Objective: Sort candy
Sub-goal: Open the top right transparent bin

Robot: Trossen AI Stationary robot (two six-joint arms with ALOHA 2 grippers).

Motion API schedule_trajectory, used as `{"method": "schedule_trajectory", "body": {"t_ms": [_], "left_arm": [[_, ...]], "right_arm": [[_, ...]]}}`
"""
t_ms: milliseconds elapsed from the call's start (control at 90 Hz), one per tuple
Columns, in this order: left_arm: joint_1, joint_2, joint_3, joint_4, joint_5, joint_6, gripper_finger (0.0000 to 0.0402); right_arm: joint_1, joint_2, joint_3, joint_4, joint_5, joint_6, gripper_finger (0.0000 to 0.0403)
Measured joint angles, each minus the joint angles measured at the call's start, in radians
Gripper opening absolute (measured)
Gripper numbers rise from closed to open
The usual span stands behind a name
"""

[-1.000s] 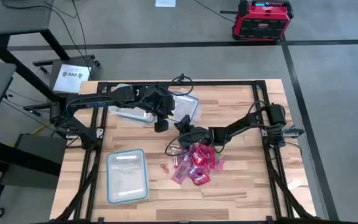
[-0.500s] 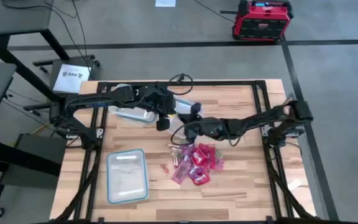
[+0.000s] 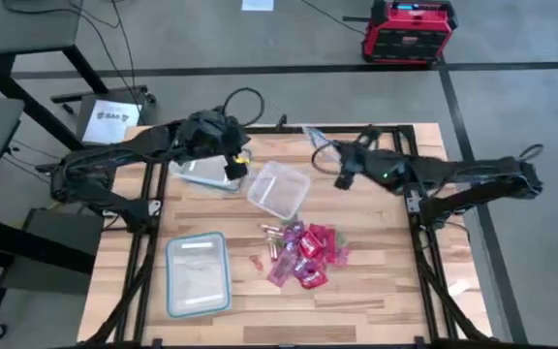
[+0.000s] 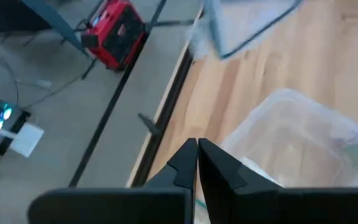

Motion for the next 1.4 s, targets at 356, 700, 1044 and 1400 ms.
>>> {"method": "schedule_trajectory", "body": {"t_ms": [356,700,1044,1400], "left_arm": [[-0.001,-0.013,0.001,-0.042,0.003,-0.026,0.0000],[-0.001,-0.013,0.001,-0.064,0.003,-0.036,0.0000],[-0.001,-0.013,0.001,-0.065,0.004,-0.035,0.0000],[-0.001,-0.013,0.001,-0.086,0.004,-0.050,0.0000]], "right_arm": [[-0.186,-0.138,-0.172,-0.004,-0.748,0.428,0.0004],[-0.468,-0.168,-0.396,0.034,-0.664,0.273,0.0005],[-0.566,-0.043,-0.400,0.090,-0.537,0.146,0.0078],[-0.570,0.006,-0.295,0.203,-0.813,0.378,0.0203]]}}
